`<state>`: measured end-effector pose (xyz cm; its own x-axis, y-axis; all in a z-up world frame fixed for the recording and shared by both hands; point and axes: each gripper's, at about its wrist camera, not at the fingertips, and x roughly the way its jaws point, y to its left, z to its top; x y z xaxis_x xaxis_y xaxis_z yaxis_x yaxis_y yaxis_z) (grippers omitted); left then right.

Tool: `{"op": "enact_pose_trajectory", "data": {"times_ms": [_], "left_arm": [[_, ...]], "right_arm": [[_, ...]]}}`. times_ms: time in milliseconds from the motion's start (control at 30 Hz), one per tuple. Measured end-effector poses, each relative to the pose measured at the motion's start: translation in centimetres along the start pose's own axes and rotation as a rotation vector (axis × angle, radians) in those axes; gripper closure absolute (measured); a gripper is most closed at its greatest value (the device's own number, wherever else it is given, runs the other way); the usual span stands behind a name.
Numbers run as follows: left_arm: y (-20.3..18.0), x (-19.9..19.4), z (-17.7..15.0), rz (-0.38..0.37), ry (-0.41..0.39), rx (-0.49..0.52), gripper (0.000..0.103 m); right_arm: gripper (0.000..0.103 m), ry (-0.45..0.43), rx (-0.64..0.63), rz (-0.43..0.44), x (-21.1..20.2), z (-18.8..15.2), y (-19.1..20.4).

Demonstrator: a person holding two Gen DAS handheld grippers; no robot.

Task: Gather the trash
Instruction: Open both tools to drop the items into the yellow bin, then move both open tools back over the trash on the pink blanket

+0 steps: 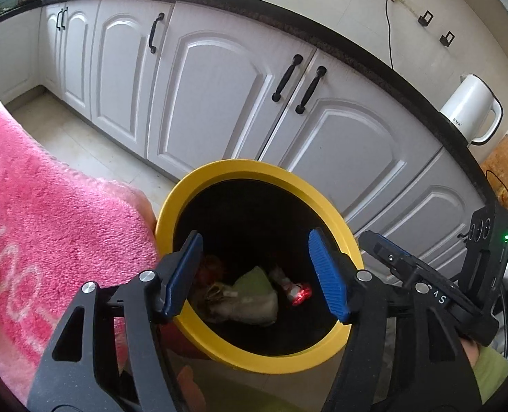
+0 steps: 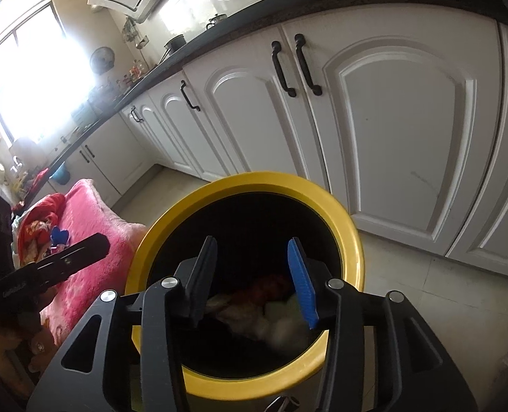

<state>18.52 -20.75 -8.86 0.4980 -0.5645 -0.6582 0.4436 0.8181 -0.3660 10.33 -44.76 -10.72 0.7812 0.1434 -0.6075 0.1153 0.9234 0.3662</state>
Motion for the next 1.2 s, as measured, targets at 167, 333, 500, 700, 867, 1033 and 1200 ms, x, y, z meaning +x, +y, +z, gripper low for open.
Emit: {"op": "enact_pose_trajectory", "data": {"times_ms": [167, 333, 500, 700, 867, 1033, 1200], "left_arm": [[0.7, -1.2, 0.3, 0.018, -0.033, -0.037, 0.024], [1.5, -3.0, 0.5, 0.054, -0.082, -0.063, 0.011], [2.0, -4.9, 0.6, 0.079, -0.124, -0.065, 0.011], [2.5, -7.3, 0.5, 0.113, -0.174, -0.067, 0.011], [3.3, -9.4, 0.4, 0.144, -0.216, -0.072, 0.011], [4.1, -11.1, 0.3, 0.165, -0.250, -0.088, 0.011], [4.9, -13.0, 0.3, 0.180, -0.287, -0.108, 0.011]], "right_arm": [[0.053, -0.015, 0.006, -0.023, -0.2, 0.2, -0.1], [0.043, -0.040, 0.001, -0.039, -0.7, 0.2, 0.0], [0.040, -0.056, -0.009, -0.045, -1.1, 0.4, 0.5], [0.037, -0.081, -0.063, -0.037, -2.0, 0.8, 2.2], [0.037, -0.095, -0.124, -0.012, -2.7, 1.1, 4.2], [0.037, -0.098, -0.161, 0.004, -3.4, 1.1, 6.0], [0.034, -0.102, -0.195, 0.021, -4.0, 0.9, 7.6]]}}
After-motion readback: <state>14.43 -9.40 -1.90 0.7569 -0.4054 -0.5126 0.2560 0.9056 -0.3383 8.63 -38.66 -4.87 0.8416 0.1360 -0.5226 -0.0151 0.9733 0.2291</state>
